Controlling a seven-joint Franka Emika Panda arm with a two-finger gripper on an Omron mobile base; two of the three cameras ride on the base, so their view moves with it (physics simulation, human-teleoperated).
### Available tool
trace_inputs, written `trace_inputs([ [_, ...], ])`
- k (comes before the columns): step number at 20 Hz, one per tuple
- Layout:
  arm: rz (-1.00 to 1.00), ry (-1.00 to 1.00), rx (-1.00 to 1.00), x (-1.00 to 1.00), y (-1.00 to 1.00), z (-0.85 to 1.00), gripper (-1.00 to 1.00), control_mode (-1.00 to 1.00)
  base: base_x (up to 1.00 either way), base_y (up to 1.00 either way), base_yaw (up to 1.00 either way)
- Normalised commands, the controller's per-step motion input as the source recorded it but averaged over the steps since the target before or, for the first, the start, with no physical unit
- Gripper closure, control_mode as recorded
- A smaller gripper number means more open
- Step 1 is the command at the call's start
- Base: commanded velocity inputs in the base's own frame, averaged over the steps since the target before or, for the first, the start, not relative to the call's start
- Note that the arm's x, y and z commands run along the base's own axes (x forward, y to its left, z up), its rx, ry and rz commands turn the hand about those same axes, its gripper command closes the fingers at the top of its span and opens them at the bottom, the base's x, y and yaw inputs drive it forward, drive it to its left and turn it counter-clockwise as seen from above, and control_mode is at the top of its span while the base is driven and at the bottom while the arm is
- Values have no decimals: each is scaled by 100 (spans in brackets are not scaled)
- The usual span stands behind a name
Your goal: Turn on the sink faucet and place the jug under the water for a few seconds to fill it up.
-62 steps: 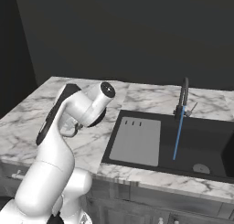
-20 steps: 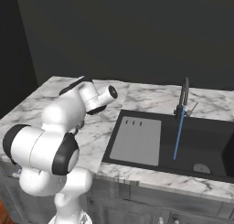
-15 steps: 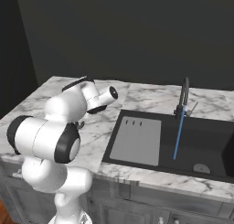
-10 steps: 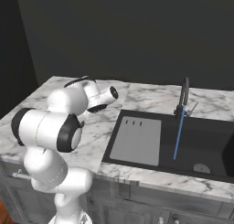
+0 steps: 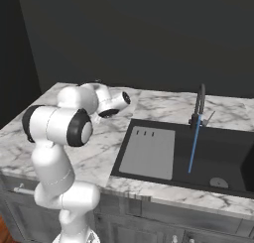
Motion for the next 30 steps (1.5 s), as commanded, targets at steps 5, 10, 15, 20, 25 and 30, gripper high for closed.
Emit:
trace_inputs([
  [5,0,5,0,24,11,-25,-100,-100,0,0,0],
  [10,0,4,0,8,22,-18,-100,-100,0,0,0],
  [15,2,4,0,-7,30,-11,-100,-100,0,0,0],
  [20,2,6,-1,-40,33,-7,-100,-100,0,0,0],
  [25,0,4,-1,-58,23,-1,-100,-100,0,0,0],
  [30,0,2,0,-56,8,0,100,-100,0,0,0],
])
